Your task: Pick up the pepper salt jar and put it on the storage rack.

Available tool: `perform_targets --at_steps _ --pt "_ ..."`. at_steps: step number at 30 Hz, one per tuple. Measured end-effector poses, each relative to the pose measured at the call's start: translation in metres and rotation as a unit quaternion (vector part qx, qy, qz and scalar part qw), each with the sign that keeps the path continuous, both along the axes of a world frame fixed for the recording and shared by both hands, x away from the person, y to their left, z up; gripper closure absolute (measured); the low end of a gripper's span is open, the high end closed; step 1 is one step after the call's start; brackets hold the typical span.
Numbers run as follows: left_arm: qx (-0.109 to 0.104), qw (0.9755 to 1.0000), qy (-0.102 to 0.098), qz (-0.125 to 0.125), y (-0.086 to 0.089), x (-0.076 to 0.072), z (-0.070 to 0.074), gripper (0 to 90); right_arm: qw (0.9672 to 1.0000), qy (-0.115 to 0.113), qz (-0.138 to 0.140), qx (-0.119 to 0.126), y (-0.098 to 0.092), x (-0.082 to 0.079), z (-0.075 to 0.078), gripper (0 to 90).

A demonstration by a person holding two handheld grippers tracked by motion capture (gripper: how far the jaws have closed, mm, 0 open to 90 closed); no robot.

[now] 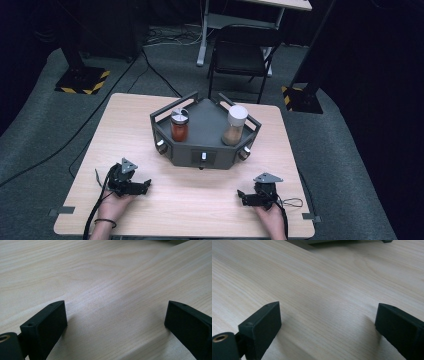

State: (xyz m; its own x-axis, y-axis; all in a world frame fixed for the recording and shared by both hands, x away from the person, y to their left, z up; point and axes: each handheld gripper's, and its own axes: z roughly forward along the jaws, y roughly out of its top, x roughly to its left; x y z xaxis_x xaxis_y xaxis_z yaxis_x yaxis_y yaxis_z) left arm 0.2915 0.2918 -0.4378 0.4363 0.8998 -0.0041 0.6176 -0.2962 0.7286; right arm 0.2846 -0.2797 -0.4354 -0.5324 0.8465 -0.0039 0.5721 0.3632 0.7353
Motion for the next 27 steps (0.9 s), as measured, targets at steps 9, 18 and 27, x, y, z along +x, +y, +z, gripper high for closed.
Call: perform_targets --at_steps 9,18,27 --pt "0.0 1.0 0.0 0.0 0.0001 0.0 0.0001 3.4 1.0 0.006 0.002 -0.004 0.0015 0.0023 0.0011 0.2" --pt "0.0 1.0 0.0 0.0 -0.0001 0.0 0.0001 3.4 0.9999 0.008 0.004 -0.006 0.0021 0.0031 0.0014 0.0" --pt "0.0 1.0 0.0 0.0 -0.0001 0.0 0.0001 3.4 1.0 0.007 -0.001 -0.006 0.0022 0.0028 0.0013 0.0"
